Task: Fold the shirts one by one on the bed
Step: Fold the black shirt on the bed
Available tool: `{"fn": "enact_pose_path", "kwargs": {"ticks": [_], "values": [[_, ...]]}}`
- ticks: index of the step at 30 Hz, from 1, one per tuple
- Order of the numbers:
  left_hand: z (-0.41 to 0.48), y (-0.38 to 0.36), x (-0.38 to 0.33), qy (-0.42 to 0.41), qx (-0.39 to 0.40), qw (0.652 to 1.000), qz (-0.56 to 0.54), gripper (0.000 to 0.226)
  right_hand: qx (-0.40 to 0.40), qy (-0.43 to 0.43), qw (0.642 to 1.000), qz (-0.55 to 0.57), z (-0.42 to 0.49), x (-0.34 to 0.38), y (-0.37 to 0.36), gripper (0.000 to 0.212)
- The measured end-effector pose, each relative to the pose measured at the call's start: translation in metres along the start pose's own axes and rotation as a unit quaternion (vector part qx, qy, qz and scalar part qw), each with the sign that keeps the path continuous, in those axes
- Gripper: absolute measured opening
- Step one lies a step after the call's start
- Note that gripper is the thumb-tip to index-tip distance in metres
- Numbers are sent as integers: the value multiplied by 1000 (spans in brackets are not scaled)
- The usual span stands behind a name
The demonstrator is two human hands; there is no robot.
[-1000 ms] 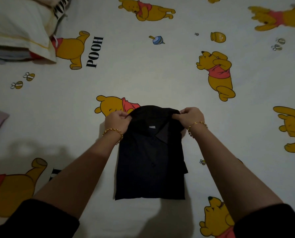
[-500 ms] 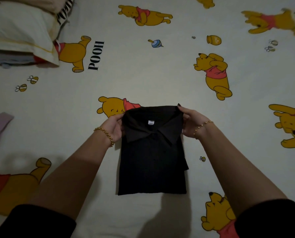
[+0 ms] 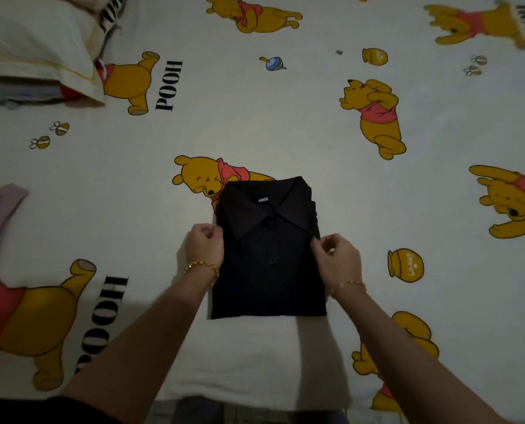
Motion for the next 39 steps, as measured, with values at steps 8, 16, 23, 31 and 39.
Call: {"fn": "enact_pose_path", "kwargs": {"ticks": [8, 16, 23, 31, 39], "values": [[-36, -2, 12, -20, 24, 1000, -4, 21, 14, 4, 991, 131, -22, 3, -3, 3], [-55, 14, 15, -27, 0, 999, 26, 37, 92, -198, 963, 160, -45, -53, -23, 37], [-77, 8, 27, -84, 32, 996, -19, 22, -16, -24, 988, 154, -59, -35, 13, 27], [-74, 11, 44, -63, 11, 997, 42, 23, 10, -66, 992, 106, -69, -59, 3, 36], [-27, 5, 3, -40, 24, 999, 24, 32, 59, -64, 995, 52, -1, -14, -16, 35]]}}
Point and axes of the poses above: each hand's wrist, its own z-axis towards the middle knuckle, its own y-axis out of the back of the hand, x = y × z, the point moved 10 cm from there along z, towards the middle knuckle, and after that the axes turned 6 degrees about -x, right-handed, at the moved point
